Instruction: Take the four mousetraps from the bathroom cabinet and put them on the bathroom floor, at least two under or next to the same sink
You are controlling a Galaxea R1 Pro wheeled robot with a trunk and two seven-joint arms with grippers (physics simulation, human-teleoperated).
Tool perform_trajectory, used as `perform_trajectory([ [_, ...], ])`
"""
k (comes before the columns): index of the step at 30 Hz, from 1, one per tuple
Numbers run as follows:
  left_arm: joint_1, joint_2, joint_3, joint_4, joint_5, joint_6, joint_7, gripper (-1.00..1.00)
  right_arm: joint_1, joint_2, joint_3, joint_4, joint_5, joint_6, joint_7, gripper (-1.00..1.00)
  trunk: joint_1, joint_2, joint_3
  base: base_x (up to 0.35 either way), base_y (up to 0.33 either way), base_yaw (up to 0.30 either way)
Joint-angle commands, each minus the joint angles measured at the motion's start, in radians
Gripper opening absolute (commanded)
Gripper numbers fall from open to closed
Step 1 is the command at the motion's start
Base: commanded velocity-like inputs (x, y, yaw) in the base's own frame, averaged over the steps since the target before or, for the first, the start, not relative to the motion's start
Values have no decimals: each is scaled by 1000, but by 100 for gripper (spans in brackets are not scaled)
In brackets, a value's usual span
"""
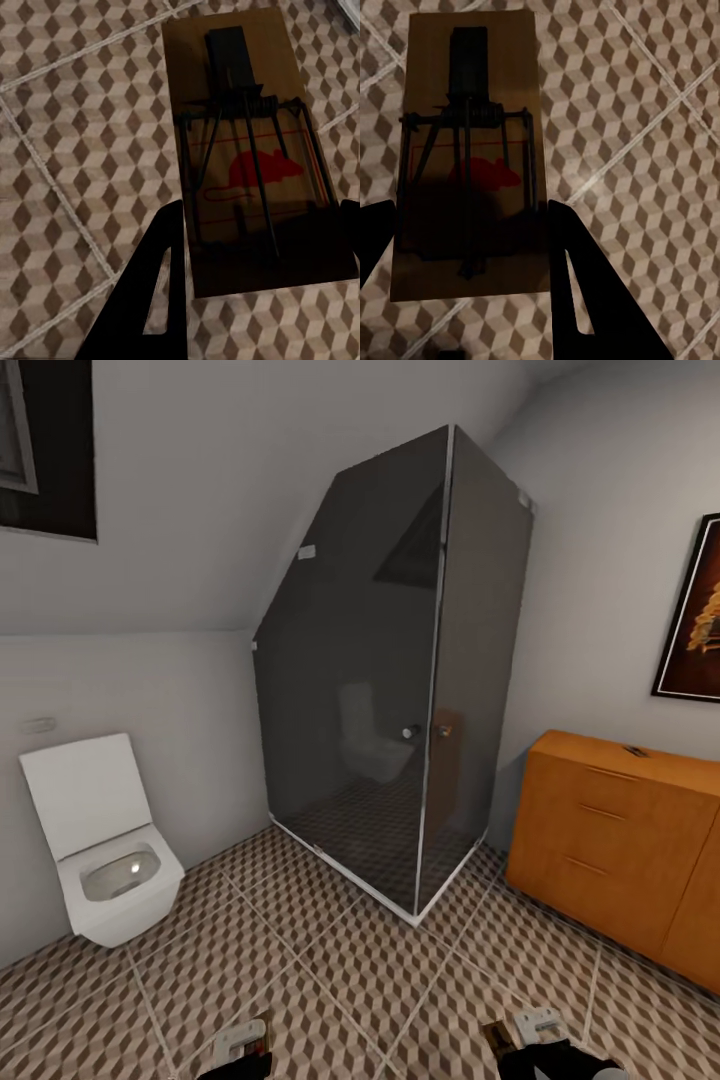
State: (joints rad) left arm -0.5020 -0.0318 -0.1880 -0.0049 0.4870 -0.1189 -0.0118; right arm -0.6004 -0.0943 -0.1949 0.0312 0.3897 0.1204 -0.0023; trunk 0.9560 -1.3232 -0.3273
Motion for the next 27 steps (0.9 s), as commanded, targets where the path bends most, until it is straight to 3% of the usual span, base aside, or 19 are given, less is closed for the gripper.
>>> perform_trajectory([
  [1, -1, 0, -8, 2, 8, -4, 0, -100, 0, -1, -9, 1, 9, 1, -2, -100, 0, -1, -1, 0, 0, 266],
  [27, -1, -7, -8, 0, 7, -6, 1, -100, 2, 2, -9, 2, 8, 4, -3, -100, 0, -1, -1, 0, 0, 297],
])
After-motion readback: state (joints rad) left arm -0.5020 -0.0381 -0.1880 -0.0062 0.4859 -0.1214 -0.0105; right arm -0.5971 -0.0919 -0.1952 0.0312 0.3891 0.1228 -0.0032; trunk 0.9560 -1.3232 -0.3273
